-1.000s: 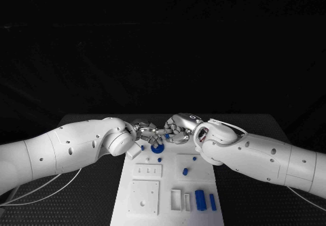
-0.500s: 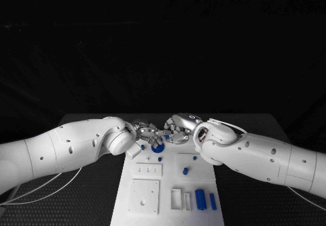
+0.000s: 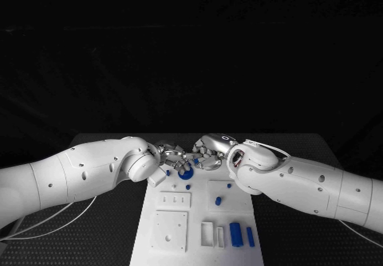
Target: Assemble the parts on the task board
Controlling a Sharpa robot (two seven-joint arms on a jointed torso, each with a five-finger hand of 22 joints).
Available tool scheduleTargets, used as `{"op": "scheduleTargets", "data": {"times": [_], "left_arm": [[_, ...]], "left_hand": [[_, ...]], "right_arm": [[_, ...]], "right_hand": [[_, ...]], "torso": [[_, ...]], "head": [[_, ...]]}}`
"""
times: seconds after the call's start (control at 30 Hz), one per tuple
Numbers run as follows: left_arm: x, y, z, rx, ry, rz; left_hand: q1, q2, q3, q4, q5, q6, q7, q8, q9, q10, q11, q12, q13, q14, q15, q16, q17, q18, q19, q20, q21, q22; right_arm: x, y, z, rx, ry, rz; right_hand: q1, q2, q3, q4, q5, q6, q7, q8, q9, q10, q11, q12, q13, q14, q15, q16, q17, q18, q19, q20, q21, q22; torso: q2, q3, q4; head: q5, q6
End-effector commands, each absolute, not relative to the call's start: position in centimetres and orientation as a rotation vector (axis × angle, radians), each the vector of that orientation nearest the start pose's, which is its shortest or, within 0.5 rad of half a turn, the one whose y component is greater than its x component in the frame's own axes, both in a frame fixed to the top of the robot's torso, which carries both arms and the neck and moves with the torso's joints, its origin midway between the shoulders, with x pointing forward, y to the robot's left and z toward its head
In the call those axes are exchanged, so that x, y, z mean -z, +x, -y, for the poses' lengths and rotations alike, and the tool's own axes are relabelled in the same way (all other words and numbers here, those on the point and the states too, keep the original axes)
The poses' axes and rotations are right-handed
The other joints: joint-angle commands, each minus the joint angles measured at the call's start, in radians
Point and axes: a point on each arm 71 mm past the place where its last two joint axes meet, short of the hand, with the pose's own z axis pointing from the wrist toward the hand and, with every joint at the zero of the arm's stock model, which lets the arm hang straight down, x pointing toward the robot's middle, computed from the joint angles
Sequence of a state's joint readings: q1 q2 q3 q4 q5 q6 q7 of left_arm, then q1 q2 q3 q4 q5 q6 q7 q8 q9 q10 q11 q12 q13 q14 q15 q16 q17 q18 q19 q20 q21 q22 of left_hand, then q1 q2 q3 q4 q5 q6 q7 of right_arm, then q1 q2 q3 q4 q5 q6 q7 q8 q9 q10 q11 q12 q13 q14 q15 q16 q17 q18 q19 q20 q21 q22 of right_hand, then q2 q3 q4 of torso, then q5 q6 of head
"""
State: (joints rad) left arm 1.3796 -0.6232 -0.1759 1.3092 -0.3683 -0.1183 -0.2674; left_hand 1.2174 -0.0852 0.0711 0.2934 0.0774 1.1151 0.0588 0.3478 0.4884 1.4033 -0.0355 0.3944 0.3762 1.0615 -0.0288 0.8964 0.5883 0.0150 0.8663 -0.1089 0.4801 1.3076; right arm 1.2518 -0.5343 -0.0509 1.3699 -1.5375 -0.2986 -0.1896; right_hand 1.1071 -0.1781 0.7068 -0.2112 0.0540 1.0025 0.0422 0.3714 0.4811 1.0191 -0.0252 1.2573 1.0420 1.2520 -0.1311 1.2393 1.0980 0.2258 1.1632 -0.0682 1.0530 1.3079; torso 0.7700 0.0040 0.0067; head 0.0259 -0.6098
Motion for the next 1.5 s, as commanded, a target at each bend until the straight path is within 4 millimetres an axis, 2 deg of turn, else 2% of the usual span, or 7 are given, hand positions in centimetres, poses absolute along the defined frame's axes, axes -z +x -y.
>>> {"op": "scheduleTargets", "data": {"times": [0.03,0.23,0.33,0.43,0.57,1.0,1.5], "left_arm": [[18.37,52.65,-14.98,0.996,-0.756,-2.17],[18.48,52.55,-14.87,0.983,-0.743,-2.192],[18.51,52.47,-14.8,0.982,-0.731,-2.203],[18.5,52.46,-14.79,0.982,-0.728,-2.204],[18.51,52.47,-14.81,0.98,-0.725,-2.206],[18.5,52.47,-14.96,0.976,-0.732,-2.2],[18.48,52.58,-15.29,0.975,-0.739,-2.189]], "left_hand": [[-0.025,-0.003,0.007,0.0,-0.015,0.012,0.0,-0.003,0.003,0.009,0.001,0.007,0.007,0.001,-0.01,0.011,-0.002,-0.01,0.008,-0.028,0.008,0.019],[-0.037,-0.003,0.016,-0.001,-0.016,0.02,-0.003,-0.004,0.007,0.012,-0.002,0.014,0.015,0.004,-0.013,0.02,-0.003,-0.01,0.011,-0.031,0.012,0.02],[-0.002,0.005,0.022,-0.004,0.025,0.022,-0.004,-0.006,0.011,0.01,-0.003,0.02,0.024,0.002,-0.015,0.028,-0.005,-0.011,0.009,-0.033,0.017,0.021],[0.07,0.02,0.02,-0.022,0.184,0.02,-0.002,-0.009,0.019,0.004,-0.002,0.025,0.034,-0.004,-0.014,0.037,-0.008,-0.014,0.002,-0.032,0.022,0.022],[0.095,0.028,0.012,-0.029,0.211,0.02,-0.003,-0.01,0.022,0.001,-0.002,0.027,0.038,-0.006,-0.015,0.04,-0.009,-0.014,-0.001,-0.032,0.024,0.021],[0.198,0.057,-0.002,-0.06,0.226,0.018,-0.002,-0.017,0.032,-0.006,-0.001,0.03,0.049,-0.013,-0.012,0.048,-0.019,-0.015,-0.009,-0.029,0.026,0.018],[0.25,0.088,-0.007,-0.08,0.32,0.007,0.003,-0.03,0.043,-0.021,0.006,0.02,0.052,-0.027,-0.004,0.046,-0.034,-0.015,-0.023,-0.02,0.021,0.016]], "right_arm": [[16.72,50.52,7.82,-0.683,-0.325,-1.606],[16.7,50.33,7.64,-0.682,-0.334,-1.603],[16.69,50.31,7.61,-0.682,-0.335,-1.601],[16.69,50.3,7.63,-0.68,-0.337,-1.6],[16.7,50.27,7.57,-0.68,-0.338,-1.601],[16.79,50.32,7.67,-0.674,-0.339,-1.608],[16.87,50.38,7.94,-0.673,-0.336,-1.613]], "right_hand": [[0.004,-0.008,0.004,0.001,-0.003,0.05,0.04,0.002,0.002,0.007,-0.002,0.0,-0.002,0.004,-0.002,0.0,-0.001,0.036,0.009,0.001,-0.004,0.002],[0.004,-0.009,0.005,0.001,-0.003,0.05,0.04,0.001,0.002,0.007,-0.002,0.0,-0.002,0.004,-0.002,0.0,-0.001,0.036,0.009,0.001,-0.005,0.002],[0.005,-0.01,0.005,0.001,-0.003,0.05,0.04,0.001,0.002,0.007,-0.002,0.0,-0.002,0.004,-0.002,0.0,-0.001,0.036,0.009,0.001,-0.005,0.002],[0.005,-0.01,0.005,0.001,-0.003,0.05,0.04,0.001,0.002,0.007,-0.002,0.0,-0.002,0.004,-0.002,0.0,-0.002,0.036,0.009,0.001,-0.005,0.002],[0.005,-0.01,0.005,0.001,-0.003,0.05,0.04,0.001,0.002,0.007,-0.002,0.0,-0.002,0.004,-0.002,0.0,-0.002,0.036,0.009,0.001,-0.005,0.002],[0.005,-0.011,0.006,0.002,-0.003,0.05,0.04,0.001,0.002,0.007,-0.002,0.0,-0.002,0.004,-0.002,0.0,-0.002,0.036,0.01,0.001,-0.005,0.002],[0.005,-0.013,0.007,0.003,-0.003,0.05,0.041,0.0,0.002,0.007,-0.002,0.0,-0.002,0.005,-0.002,0.0,-0.002,0.036,0.01,0.002,-0.005,0.002]], "torso": [[0.0,-0.0001,0.0],[0.0,-0.0001,0.0003],[0.0,-0.0004,0.0004],[0.0,-0.0006,0.0002],[0.0,-0.0001,0.0],[0.0,-0.0004,0.0],[0.0,-0.0008,0.0004]], "head": [[0.0,0.0],[0.0,-0.002],[-0.001,-0.003],[-0.003,-0.005],[-0.002,-0.005],[-0.002,-0.009],[-0.004,-0.01]]}}
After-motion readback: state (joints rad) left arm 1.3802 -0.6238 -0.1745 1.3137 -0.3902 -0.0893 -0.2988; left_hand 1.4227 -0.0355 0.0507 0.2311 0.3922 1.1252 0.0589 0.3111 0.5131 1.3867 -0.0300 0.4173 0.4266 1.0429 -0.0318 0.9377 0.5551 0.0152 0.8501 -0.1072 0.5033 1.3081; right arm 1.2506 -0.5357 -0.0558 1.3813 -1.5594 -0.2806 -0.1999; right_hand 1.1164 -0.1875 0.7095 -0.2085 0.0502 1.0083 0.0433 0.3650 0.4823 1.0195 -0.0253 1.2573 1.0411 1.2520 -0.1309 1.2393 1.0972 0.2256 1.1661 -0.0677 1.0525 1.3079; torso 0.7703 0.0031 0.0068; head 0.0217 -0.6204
